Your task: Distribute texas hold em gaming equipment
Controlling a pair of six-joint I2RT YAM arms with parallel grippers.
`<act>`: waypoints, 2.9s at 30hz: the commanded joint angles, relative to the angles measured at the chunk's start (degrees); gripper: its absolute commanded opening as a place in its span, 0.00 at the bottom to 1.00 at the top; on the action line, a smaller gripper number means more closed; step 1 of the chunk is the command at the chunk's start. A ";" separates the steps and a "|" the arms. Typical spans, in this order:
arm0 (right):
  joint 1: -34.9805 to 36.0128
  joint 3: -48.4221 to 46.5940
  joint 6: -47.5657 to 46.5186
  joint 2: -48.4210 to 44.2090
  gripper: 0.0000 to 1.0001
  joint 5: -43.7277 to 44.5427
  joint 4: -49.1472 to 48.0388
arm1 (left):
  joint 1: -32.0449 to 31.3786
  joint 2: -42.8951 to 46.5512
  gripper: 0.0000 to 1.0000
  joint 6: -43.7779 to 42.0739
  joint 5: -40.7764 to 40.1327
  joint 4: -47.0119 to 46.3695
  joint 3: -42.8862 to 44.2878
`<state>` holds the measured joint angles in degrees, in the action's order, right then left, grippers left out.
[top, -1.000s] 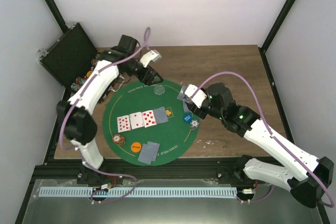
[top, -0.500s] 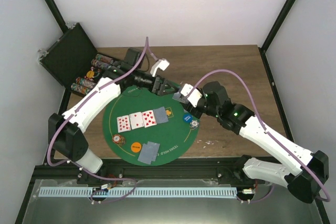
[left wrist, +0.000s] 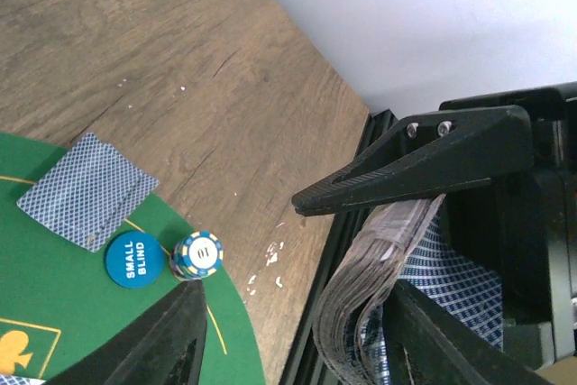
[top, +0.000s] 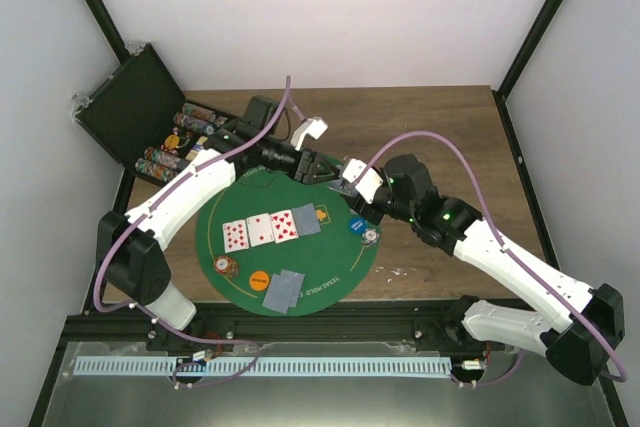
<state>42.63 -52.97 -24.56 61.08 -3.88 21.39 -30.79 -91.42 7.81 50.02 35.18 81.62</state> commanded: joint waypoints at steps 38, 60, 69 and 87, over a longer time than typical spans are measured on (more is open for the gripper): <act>0.01 0.27 -1.19 -1.94 0.50 9.47 0.06 | 5.72 5.12 0.00 -24.82 6.55 22.76 12.68; -0.97 0.75 -3.04 -6.16 0.50 8.75 2.01 | 10.70 -10.26 0.00 -54.64 -6.35 35.38 17.12; -0.97 1.38 -4.86 -9.62 0.50 8.37 3.55 | 2.53 -28.50 0.00 -60.88 -12.72 37.98 27.97; -0.98 2.12 -4.01 -10.38 0.51 7.75 3.71 | -4.07 -43.83 0.00 -67.70 -26.82 34.49 37.43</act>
<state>42.06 -50.54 -28.86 51.42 4.47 25.28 -34.39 -133.58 -57.58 26.37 72.38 117.43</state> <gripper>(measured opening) 0.507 0.021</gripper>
